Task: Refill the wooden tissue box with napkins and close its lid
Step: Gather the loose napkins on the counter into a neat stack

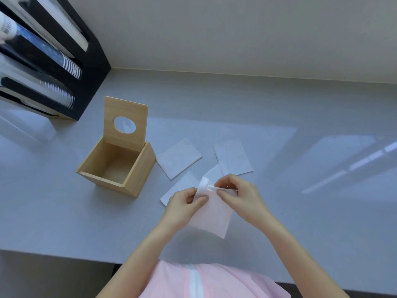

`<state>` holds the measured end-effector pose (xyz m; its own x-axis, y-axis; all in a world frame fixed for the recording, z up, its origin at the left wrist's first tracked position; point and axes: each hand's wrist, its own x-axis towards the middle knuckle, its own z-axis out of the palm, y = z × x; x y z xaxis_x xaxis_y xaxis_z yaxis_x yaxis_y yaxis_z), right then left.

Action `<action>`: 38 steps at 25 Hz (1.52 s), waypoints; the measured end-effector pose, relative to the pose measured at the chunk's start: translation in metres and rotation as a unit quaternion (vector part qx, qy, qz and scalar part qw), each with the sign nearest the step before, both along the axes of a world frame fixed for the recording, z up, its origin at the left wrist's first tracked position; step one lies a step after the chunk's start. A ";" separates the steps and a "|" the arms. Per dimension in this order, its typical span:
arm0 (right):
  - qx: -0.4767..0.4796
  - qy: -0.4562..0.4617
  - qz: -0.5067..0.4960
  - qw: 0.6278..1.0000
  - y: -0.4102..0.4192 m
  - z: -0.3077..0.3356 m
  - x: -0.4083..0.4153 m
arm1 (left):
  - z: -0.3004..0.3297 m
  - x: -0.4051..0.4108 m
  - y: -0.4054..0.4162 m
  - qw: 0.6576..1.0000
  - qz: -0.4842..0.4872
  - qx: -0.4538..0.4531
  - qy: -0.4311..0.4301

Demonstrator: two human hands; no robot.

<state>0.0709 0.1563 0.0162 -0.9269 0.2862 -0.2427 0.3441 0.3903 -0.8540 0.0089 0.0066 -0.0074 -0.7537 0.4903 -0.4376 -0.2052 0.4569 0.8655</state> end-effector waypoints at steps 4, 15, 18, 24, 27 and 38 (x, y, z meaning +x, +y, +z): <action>0.011 -0.019 -0.081 0.996 0.012 -0.009 -0.003 | 0.001 -0.001 -0.002 0.999 0.027 0.006 0.015; 0.308 -0.179 -0.059 0.932 0.020 -0.036 -0.016 | 0.002 -0.004 -0.012 0.994 0.099 0.046 -0.020; 0.273 -0.181 -0.075 0.942 0.019 -0.037 -0.017 | 0.001 -0.004 -0.013 0.993 0.107 0.048 -0.027; 0.128 -0.159 -0.138 0.969 0.016 -0.038 -0.018 | 0.000 -0.004 -0.017 0.990 0.127 0.044 -0.032; -0.029 -0.132 -0.157 0.978 0.021 -0.034 -0.017 | 0.002 -0.006 -0.019 0.988 0.142 0.043 -0.043; -0.441 -0.069 -0.086 0.891 0.015 -0.001 -0.006 | 0.005 -0.009 -0.024 0.981 0.164 0.059 -0.086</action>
